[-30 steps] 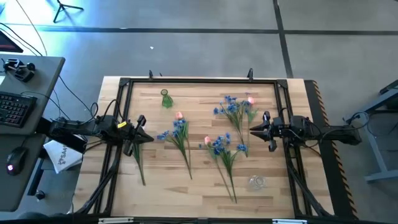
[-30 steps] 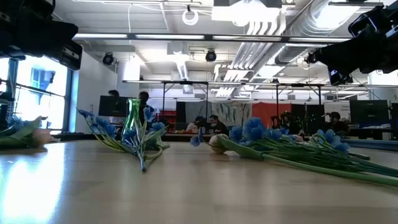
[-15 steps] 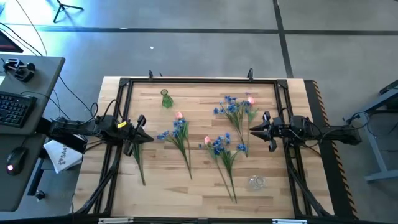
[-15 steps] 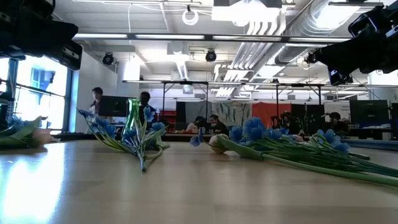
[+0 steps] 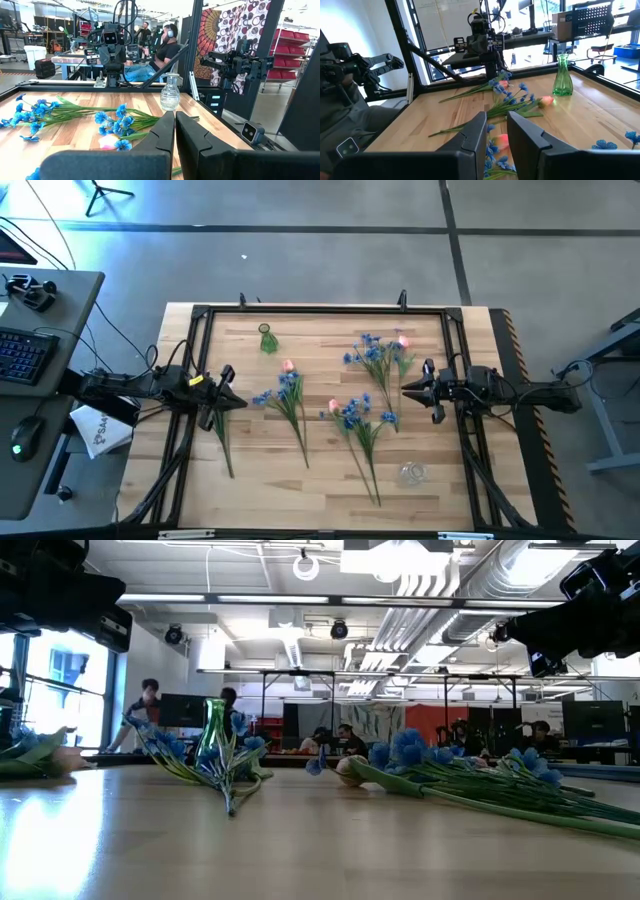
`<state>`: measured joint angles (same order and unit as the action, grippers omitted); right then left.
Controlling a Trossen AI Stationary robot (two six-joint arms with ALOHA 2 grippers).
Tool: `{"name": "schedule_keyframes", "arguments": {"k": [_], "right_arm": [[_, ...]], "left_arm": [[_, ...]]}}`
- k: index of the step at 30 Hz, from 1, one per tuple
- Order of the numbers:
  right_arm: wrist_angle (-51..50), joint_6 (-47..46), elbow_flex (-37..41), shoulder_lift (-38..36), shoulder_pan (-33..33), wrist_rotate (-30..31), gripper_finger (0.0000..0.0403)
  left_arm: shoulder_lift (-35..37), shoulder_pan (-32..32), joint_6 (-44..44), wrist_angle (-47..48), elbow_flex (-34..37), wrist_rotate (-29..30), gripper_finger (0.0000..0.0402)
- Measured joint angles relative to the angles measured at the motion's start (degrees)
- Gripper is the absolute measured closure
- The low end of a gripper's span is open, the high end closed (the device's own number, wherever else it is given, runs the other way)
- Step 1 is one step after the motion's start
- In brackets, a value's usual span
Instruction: Sort flowers into vase by color
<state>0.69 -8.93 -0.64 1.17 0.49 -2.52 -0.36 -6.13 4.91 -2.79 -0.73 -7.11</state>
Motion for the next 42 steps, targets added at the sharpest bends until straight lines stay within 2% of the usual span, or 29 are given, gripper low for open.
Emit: {"name": "schedule_keyframes", "arguments": {"k": [19, 23, 29, 39, 42], "right_arm": [[0.0, 0.0, 0.0, 0.0, 0.0, 0.0, 0.033], [0.0, 0.0, 0.0, 0.0, 0.0, 0.0, 0.033], [0.0, 0.0, 0.0, 0.0, 0.0, 0.0, 0.033], [0.0, 0.0, 0.0, 0.0, 0.0, 0.0, 0.033], [0.0, 2.8, 0.0, 0.0, 0.0, 0.8, 0.033]], "left_arm": [[0.0, 0.0, 0.0, -0.3, 0.0, 0.8, 0.0399], [0.0, 0.0, 4.8, -2.1, 0.0, 3.2, 0.0399], [0.0, 0.0, 14.2, -3.6, 0.0, 3.2, 0.0399], [0.0, 0.0, 15.9, -2.6, 0.0, 3.1, 0.0399], [0.0, 0.0, 14.8, -2.4, 0.0, 0.7, 0.0399]]}}
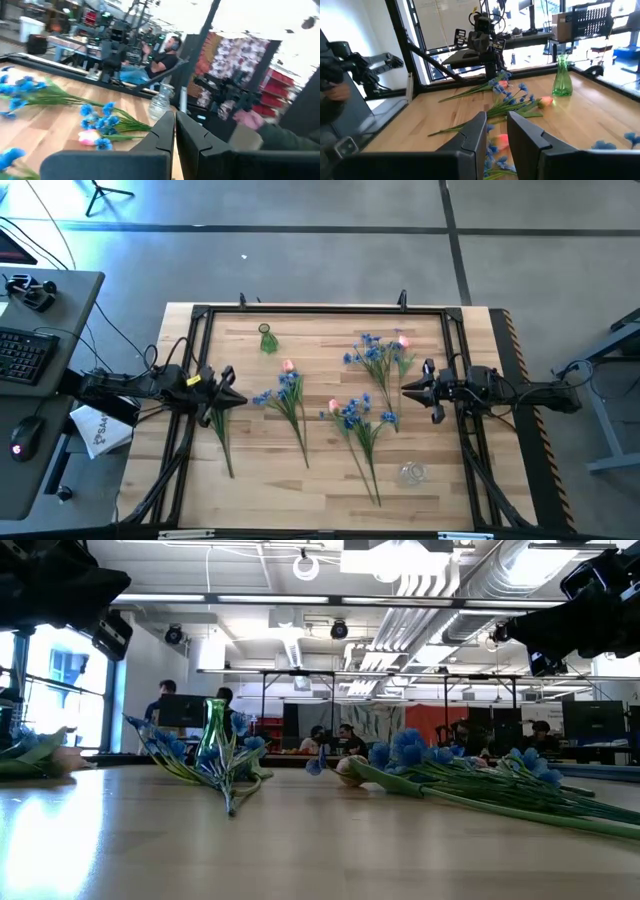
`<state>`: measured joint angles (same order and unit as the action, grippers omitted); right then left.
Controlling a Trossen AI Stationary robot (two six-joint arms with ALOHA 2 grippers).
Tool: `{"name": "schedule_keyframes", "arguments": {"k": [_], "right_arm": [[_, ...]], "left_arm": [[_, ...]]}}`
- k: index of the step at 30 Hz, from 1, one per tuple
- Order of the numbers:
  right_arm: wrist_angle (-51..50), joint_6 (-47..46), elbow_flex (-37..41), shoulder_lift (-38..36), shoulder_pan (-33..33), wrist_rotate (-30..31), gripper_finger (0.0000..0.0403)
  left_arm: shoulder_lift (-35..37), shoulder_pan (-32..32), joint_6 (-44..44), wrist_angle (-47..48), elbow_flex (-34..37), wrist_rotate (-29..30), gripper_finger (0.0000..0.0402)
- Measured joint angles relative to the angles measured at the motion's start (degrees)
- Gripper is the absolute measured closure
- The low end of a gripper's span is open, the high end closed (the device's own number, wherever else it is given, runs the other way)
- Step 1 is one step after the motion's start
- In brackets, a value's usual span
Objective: Sort flowers into vase by color
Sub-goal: Put the top blue flowers into the green vase
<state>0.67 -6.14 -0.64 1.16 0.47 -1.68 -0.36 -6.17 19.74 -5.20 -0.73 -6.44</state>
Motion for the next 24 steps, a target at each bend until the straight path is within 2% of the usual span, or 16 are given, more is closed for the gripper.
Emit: {"name": "schedule_keyframes", "arguments": {"k": [4, 7, 12, 18, 20, 24], "right_arm": [[0.0, 9.6, 0.0, 0.0, 0.0, 2.9, 0.033], [0.0, 12.6, 0.0, 0.0, 0.0, 3.0, 0.033], [0.0, 12.6, 0.0, 0.0, 0.0, 3.0, 0.033], [1.9, 21.6, 0.0, 0.0, 0.0, 2.9, 0.033], [5.5, 19.0, 0.0, 0.0, 0.0, 2.1, 0.033], [16.5, 5.3, 0.0, 0.0, 0.0, 2.6, 0.033]], "left_arm": [[0.0, 0.0, -3.9, -1.2, 0.0, -5.3, 0.0399], [0.0, -0.2, -7.5, -1.6, 0.0, -5.9, 0.04], [0.0, -0.9, -12.0, -1.5, 0.0, -4.9, 0.0401], [0.0, -1.0, -16.0, -0.8, 0.0, 0.2, 0.0401], [0.0, -1.0, -15.9, -0.7, 0.0, 2.0, 0.0401], [0.0, -1.0, -16.7, -0.9, 0.0, 5.1, 0.0401]]}}
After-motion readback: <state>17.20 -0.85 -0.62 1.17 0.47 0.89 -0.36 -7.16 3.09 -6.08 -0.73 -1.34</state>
